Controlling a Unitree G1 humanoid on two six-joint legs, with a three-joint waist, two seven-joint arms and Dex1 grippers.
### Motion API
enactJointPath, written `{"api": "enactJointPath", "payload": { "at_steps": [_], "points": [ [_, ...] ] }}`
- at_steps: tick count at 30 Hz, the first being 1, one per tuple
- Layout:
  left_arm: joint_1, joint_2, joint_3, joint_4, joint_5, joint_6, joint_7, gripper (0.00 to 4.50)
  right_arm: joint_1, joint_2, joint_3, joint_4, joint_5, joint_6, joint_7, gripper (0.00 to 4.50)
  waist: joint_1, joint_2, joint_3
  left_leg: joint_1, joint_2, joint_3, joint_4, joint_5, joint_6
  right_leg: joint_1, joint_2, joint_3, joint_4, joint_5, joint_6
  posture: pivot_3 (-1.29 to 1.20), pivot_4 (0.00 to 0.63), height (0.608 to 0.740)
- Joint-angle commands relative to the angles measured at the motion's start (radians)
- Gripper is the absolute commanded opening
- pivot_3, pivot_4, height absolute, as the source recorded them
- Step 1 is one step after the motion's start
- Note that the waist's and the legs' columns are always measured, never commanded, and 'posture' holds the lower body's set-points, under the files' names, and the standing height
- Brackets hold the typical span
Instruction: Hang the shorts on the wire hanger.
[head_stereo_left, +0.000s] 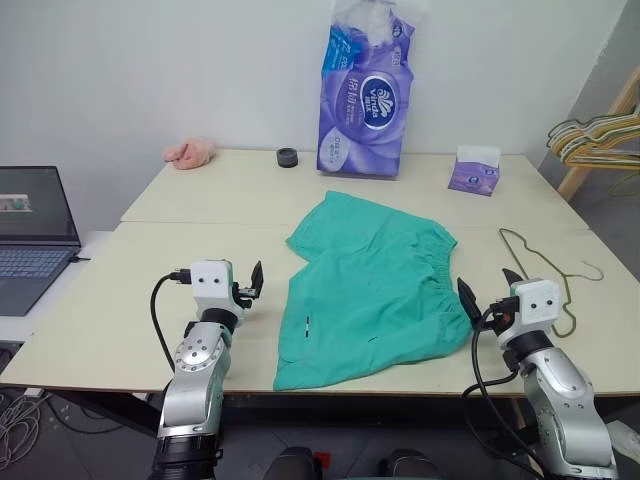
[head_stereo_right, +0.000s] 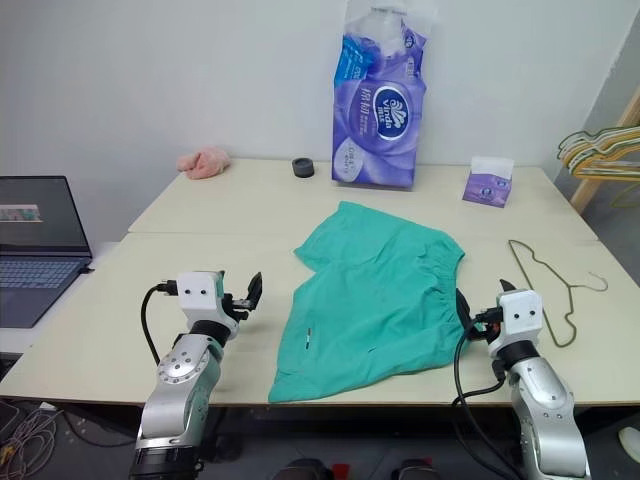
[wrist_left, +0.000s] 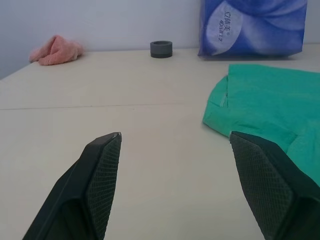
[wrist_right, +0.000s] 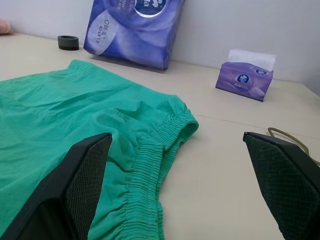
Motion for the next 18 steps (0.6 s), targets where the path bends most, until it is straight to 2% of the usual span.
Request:
{"api": "enactJointPath", "payload": {
  "at_steps": [1, 18],
  "points": [
    [-0.028, 0.012, -0.008, -0.025, -0.006, -0.014, -0.024, 3.65, -0.023, -0.007, -0.024, -0.048, 0.011, -0.002, -0.013, 4.49, 0.0, 0.0, 0.0, 0.0, 0.0, 0.0, 0.0, 0.0, 0.0, 0.0, 0.0, 0.0, 0.0, 0.0, 0.0, 0.09, 0.003, 0.74],
    [-0.076, 0.059, -0.095, -0.006, -0.007, -0.008, -0.185, 3.65, 0.033, 0.001, -0.031, -0.137, 0.007, 0.069, -0.054, 4.49, -0.006, 0.0, 0.0, 0.0, 0.0, 0.0, 0.0, 0.0, 0.0, 0.0, 0.0, 0.0, 0.0, 0.0, 0.0, 0.03, 0.002, 0.74]
  ]
}}
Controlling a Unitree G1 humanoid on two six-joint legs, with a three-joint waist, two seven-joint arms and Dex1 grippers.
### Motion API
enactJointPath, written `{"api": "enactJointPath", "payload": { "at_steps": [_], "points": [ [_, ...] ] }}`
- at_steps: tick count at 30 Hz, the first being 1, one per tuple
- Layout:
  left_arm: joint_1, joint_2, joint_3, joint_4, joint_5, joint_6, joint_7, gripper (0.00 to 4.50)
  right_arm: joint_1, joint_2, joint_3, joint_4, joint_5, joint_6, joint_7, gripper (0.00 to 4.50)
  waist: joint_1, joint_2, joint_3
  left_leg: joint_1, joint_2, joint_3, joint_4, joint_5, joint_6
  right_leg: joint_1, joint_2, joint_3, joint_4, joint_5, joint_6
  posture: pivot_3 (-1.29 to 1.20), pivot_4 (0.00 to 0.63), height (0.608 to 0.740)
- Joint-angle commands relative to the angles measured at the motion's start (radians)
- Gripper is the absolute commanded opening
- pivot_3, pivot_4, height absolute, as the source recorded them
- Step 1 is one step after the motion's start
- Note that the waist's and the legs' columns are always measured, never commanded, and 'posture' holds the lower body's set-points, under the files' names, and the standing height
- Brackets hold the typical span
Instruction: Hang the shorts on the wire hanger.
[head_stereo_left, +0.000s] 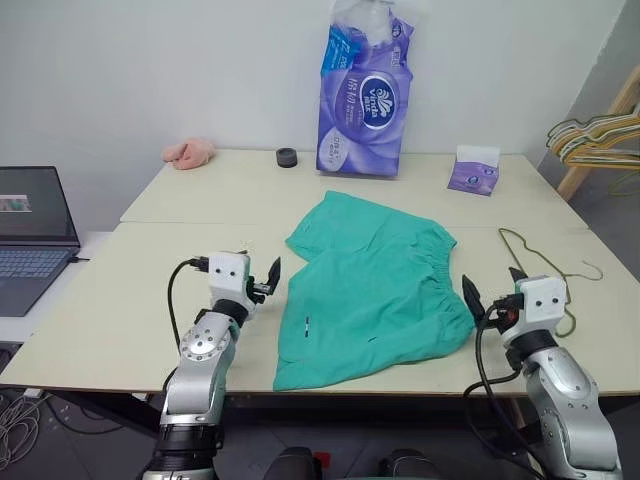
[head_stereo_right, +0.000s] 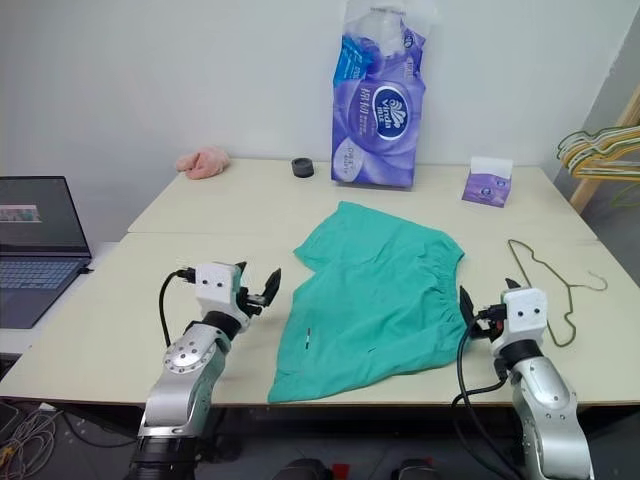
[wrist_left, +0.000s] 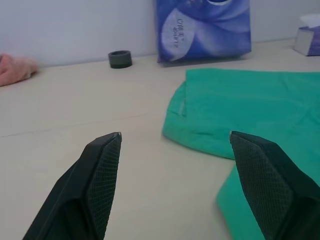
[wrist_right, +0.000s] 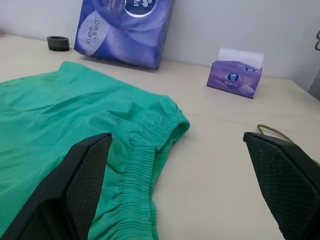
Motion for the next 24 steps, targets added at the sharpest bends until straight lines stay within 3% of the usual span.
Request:
{"api": "enactJointPath", "payload": {
  "at_steps": [1, 9, 13, 17, 24],
  "points": [
    [-0.03, 0.008, -0.019, -0.019, -0.007, -0.007, -0.031, 3.65, 0.008, -0.005, -0.025, -0.054, -0.005, -0.016, -0.014, 4.49, -0.002, 0.0, 0.0, 0.0, 0.0, 0.0, 0.0, 0.0, 0.0, 0.0, 0.0, 0.0, 0.0, 0.0, 0.0, 0.03, 0.002, 0.74],
    [-0.037, 0.006, -0.026, -0.006, -0.015, -0.007, -0.062, 3.65, 0.01, -0.018, -0.011, -0.053, -0.016, -0.033, 0.006, 4.49, -0.005, 0.0, 0.0, 0.0, 0.0, 0.0, 0.0, 0.0, 0.0, 0.0, 0.0, 0.0, 0.0, 0.0, 0.0, 0.01, 0.003, 0.74],
    [0.029, 0.047, -0.073, -0.064, -0.147, 0.012, -0.292, 3.65, -0.001, -0.021, -0.005, -0.055, -0.011, -0.031, 0.01, 4.49, -0.01, 0.002, -0.001, 0.0, 0.0, 0.001, 0.0, 0.0, 0.0, 0.0, 0.0, 0.0, 0.0, -0.001, -0.001, 0.0, 0.005, 0.74],
    [0.056, 0.207, -0.178, -0.122, -0.191, 0.083, -0.543, 4.47, 0.032, -0.082, 0.05, -0.135, 0.021, -0.018, 0.123, 4.5, -0.018, 0.004, 0.0, 0.0, 0.001, 0.001, 0.0, -0.001, 0.0, -0.001, 0.0, 0.001, 0.001, -0.005, -0.003, -0.03, 0.013, 0.74],
    [-0.004, 0.461, -0.268, -0.171, -0.273, 0.286, -0.841, 4.49, 0.087, -0.245, 0.092, -0.265, 0.125, 0.063, 0.322, 4.5, -0.036, 0.005, 0.001, 0.001, 0.001, 0.001, -0.001, -0.002, 0.001, 0.0, 0.001, 0.0, 0.001, -0.012, -0.001, -0.06, 0.018, 0.74]
  ]
}}
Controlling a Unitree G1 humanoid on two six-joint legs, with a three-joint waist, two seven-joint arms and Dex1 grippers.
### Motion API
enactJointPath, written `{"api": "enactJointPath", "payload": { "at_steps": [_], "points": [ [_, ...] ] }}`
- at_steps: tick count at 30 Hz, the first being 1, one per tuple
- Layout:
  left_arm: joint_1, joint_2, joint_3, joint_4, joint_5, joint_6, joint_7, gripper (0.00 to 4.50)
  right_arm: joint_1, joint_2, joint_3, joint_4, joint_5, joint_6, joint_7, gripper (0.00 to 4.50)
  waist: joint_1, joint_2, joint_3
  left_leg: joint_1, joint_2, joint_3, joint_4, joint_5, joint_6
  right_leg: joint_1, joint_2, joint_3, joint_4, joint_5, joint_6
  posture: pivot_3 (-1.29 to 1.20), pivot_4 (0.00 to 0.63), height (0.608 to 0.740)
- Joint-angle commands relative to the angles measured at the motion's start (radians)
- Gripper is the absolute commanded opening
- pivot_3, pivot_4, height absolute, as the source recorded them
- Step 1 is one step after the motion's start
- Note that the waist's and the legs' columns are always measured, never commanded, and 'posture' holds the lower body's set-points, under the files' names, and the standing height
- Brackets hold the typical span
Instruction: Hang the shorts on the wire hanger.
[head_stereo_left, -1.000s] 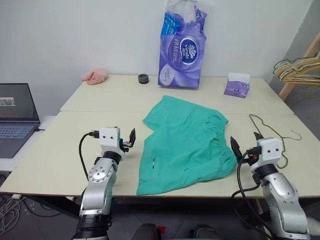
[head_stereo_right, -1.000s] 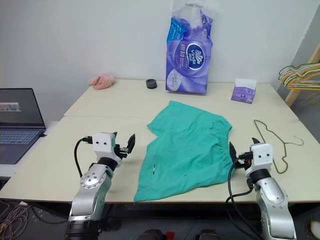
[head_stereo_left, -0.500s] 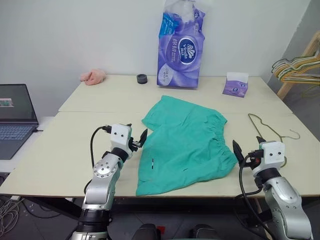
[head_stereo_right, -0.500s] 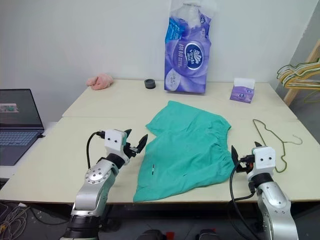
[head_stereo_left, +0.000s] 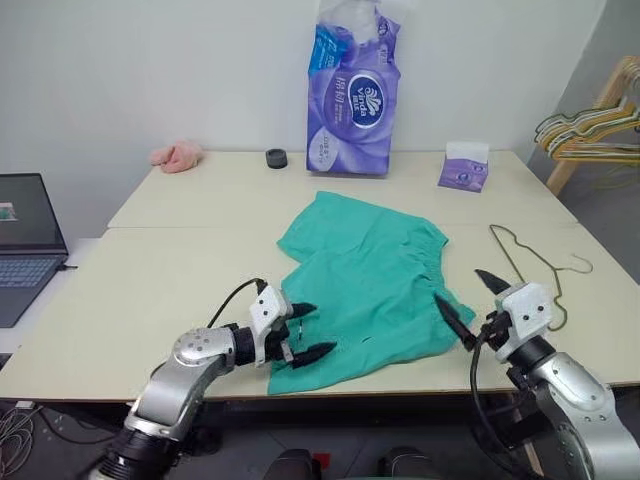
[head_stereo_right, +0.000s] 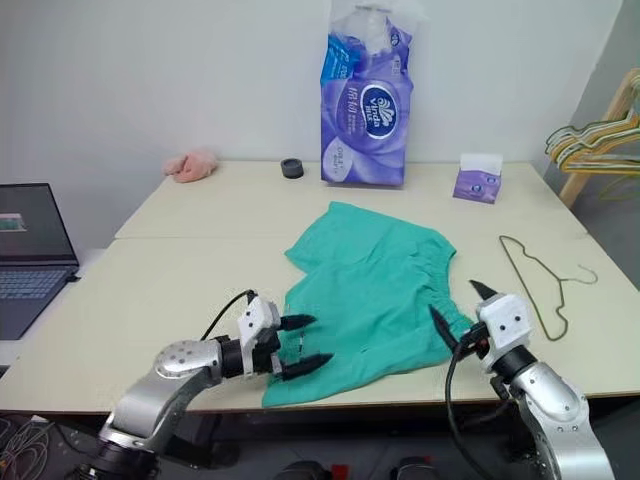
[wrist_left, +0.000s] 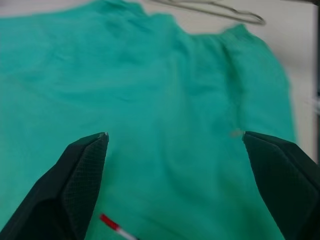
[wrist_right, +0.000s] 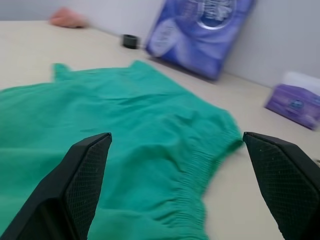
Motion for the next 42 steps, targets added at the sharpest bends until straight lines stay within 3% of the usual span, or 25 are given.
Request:
{"api": "enactJointPath", "payload": {
  "at_steps": [1, 7, 13, 16, 22, 29, 36, 42],
  "points": [
    [-0.034, 0.1, -0.053, -0.031, -0.02, 0.073, -0.142, 4.49, 0.008, -0.06, -0.002, -0.056, 0.047, 0.019, 0.086, 4.5, -0.003, 0.0, 0.0, 0.0, 0.0, 0.0, 0.0, 0.0, 0.0, 0.0, 0.0, 0.0, 0.0, 0.0, 0.0, -0.06, 0.019, 0.74],
    [-0.075, 0.161, -0.141, 0.011, 0.057, 0.059, -0.207, 4.49, 0.09, -0.167, 0.028, -0.098, 0.077, 0.021, 0.219, 4.5, -0.01, 0.001, 0.001, 0.0, 0.0, 0.0, 0.0, -0.001, 0.0, 0.0, 0.0, 0.0, 0.0, -0.001, 0.003, -0.08, 0.021, 0.74],
    [-0.094, 0.103, -0.169, 0.078, 0.139, -0.002, -0.147, 4.49, 0.183, -0.24, 0.064, -0.076, -0.02, -0.082, 0.274, 4.5, -0.02, 0.0, 0.002, 0.0, 0.001, 0.0, 0.0, -0.002, 0.001, 0.0, -0.001, 0.0, 0.0, -0.002, 0.003, -0.09, 0.026, 0.74],
    [-0.088, 0.091, -0.176, 0.102, 0.168, -0.044, -0.139, 3.96, 0.183, -0.239, 0.066, -0.045, -0.062, -0.127, 0.261, 4.5, -0.021, 0.0, 0.002, 0.0, 0.001, 0.0, 0.0, -0.003, 0.0, 0.001, -0.001, 0.0, 0.0, -0.002, 0.003, -0.09, 0.028, 0.74],
    [-0.08, 0.07, -0.149, 0.109, 0.153, -0.051, -0.127, 2.12, 0.143, -0.247, 0.049, 0.019, -0.143, -0.204, 0.243, 4.5, -0.021, 0.0, 0.002, 0.001, 0.001, 0.0, 0.0, -0.003, 0.0, 0.001, -0.001, 0.001, 0.0, -0.002, 0.004, -0.09, 0.03, 0.74],
    [-0.072, 0.068, -0.108, 0.094, 0.118, -0.049, -0.131, 0.04, -0.073, -0.36, 0.1, 0.206, -0.329, -0.367, 0.279, 4.5, -0.025, 0.0, 0.003, 0.001, 0.001, 0.001, 0.001, -0.003, 0.0, 0.0, -0.001, 0.001, 0.0, -0.001, 0.004, -0.09, 0.028, 0.74],
    [-0.096, 0.085, -0.072, 0.087, 0.079, -0.027, -0.153, 0.04, -0.306, -0.445, 0.256, 0.464, -0.527, -0.573, 0.329, 4.5, -0.026, -0.001, 0.004, 0.001, 0.0, 0.002, 0.0, -0.003, 0.0, 0.0, -0.001, 0.001, 0.0, -0.001, 0.004, -0.07, 0.027, 0.74],
    [-0.109, 0.1, -0.059, 0.093, 0.068, -0.028, -0.171, 0.04, -0.497, -0.415, 0.361, 0.633, -0.602, -0.648, 0.358, 4.5, -0.027, -0.001, 0.005, 0.001, 0.0, 0.002, 0.001, -0.003, 0.0, 0.0, -0.001, 0.002, 0.0, 0.002, -0.001, -0.06, 0.025, 0.74]
  ]
}}
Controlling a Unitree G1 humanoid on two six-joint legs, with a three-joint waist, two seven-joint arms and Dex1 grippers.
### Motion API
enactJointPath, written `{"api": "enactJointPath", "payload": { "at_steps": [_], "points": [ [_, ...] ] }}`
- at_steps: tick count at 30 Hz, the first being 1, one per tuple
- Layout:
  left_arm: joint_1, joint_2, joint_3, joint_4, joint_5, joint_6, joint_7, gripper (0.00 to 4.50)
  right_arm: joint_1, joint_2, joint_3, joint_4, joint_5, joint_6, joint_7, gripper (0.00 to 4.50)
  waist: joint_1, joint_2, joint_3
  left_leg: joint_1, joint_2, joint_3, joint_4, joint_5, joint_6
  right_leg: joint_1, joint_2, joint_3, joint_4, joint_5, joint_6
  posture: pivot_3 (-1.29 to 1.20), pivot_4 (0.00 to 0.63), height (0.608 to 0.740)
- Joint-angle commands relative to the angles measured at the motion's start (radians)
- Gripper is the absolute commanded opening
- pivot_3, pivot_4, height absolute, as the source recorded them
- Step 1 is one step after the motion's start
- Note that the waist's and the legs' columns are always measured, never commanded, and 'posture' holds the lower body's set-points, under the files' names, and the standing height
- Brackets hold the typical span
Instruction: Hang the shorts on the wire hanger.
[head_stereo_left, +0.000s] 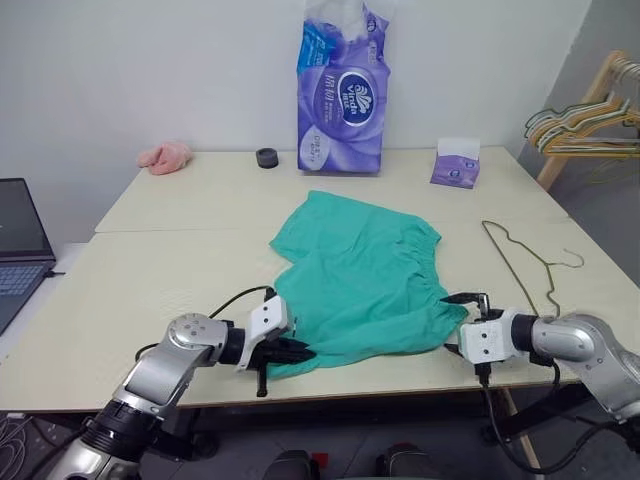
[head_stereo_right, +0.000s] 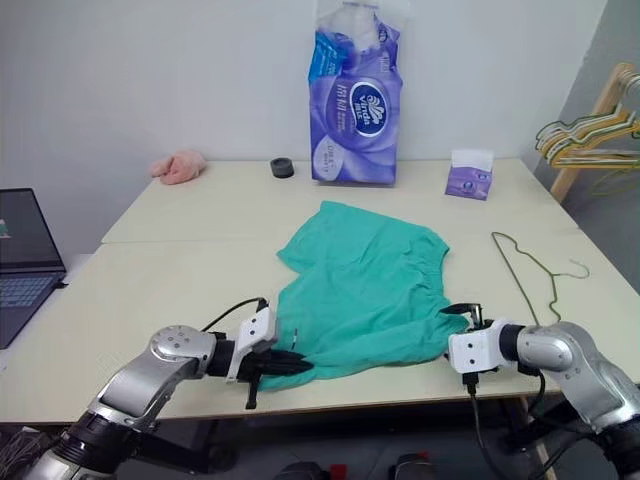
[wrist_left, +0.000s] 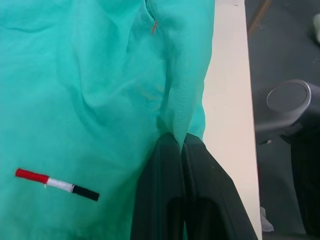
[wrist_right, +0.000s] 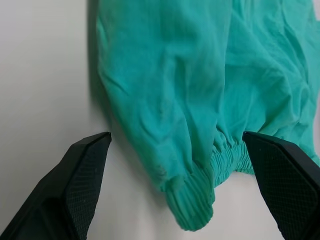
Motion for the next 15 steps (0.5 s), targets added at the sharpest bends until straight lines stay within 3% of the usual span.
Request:
{"api": "enactJointPath", "payload": {
  "at_steps": [1, 13, 15],
  "points": [
    [-0.016, 0.017, 0.032, -0.019, -0.014, -0.006, -0.015, 0.0, -0.094, 0.016, 0.042, 0.056, -0.035, -0.051, 0.026, 4.12, 0.0, 0.0, 0.0, 0.0, 0.0, 0.0, 0.0, 0.0, 0.0, 0.0, 0.0, 0.0, 0.0, 0.0, 0.0, -0.06, 0.025, 0.74],
    [0.009, 0.101, -0.001, -0.033, -0.002, -0.023, -0.124, 0.0, -0.097, -0.007, 0.047, -0.006, 0.078, -0.03, 0.164, 0.04, 0.0, 0.0, 0.0, 0.0, 0.0, -0.001, 0.0, 0.0, 0.0, 0.0, 0.0, 0.0, 0.001, 0.0, -0.001, -0.06, 0.027, 0.74],
    [0.018, 0.119, -0.013, -0.055, -0.01, -0.011, -0.155, 0.0, -0.076, -0.027, 0.038, -0.04, 0.122, -0.008, 0.203, 0.01, 0.001, 0.0, 0.001, 0.0, 0.0, -0.001, 0.0, 0.0, 0.0, 0.0, 0.0, 0.0, 0.0, 0.0, -0.001, -0.07, 0.027, 0.74]
  ]
}}
